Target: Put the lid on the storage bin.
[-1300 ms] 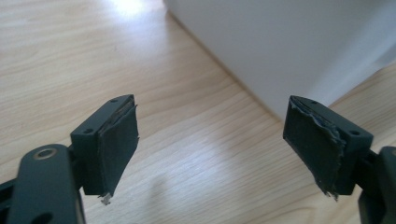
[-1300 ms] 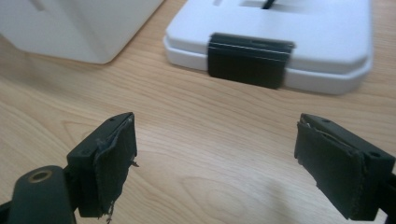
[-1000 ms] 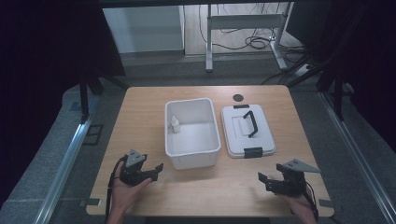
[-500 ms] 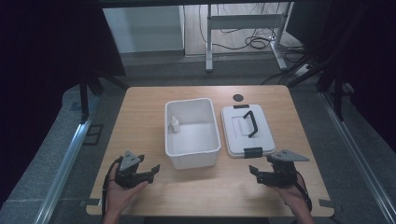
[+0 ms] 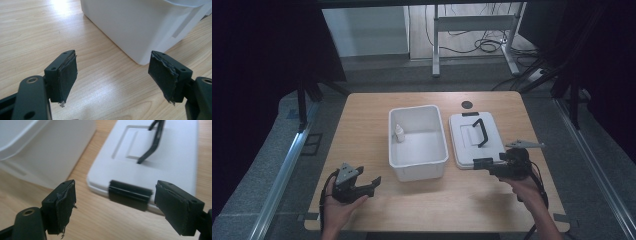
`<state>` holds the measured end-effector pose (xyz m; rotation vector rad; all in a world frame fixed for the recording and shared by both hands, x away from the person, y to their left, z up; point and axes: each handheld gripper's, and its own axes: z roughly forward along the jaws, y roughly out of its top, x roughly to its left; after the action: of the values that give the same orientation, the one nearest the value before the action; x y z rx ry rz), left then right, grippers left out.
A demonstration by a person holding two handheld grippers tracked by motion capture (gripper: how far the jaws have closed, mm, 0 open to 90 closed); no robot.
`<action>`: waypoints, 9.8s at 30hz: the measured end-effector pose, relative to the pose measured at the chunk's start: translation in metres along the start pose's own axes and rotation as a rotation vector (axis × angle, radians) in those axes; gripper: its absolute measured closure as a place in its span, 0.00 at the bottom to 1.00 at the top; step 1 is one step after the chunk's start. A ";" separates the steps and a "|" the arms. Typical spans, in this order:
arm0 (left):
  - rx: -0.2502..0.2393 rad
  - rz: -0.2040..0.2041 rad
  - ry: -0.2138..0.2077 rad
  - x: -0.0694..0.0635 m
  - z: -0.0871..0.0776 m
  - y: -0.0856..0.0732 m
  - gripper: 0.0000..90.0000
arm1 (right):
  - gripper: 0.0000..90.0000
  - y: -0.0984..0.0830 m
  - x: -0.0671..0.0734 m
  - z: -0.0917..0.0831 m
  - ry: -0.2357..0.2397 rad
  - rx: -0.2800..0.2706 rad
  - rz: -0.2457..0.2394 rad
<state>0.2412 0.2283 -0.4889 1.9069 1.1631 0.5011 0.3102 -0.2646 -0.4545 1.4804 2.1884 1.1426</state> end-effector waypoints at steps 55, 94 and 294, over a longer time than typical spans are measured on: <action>0.079 0.071 -0.026 -0.023 0.020 -0.007 0.26 | 0.75 0.112 -0.089 0.105 0.078 0.352 0.228; 0.105 0.087 -0.036 -0.026 0.025 -0.010 0.26 | 0.95 0.159 -0.067 0.039 -0.003 0.320 0.257; 0.114 0.090 -0.031 -0.014 0.022 -0.015 0.26 | 0.56 0.129 0.058 0.028 0.191 0.099 0.185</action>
<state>0.2409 0.2096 -0.5127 2.0645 1.1102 0.4608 0.3869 -0.1791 -0.3676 1.7104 2.3014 1.3002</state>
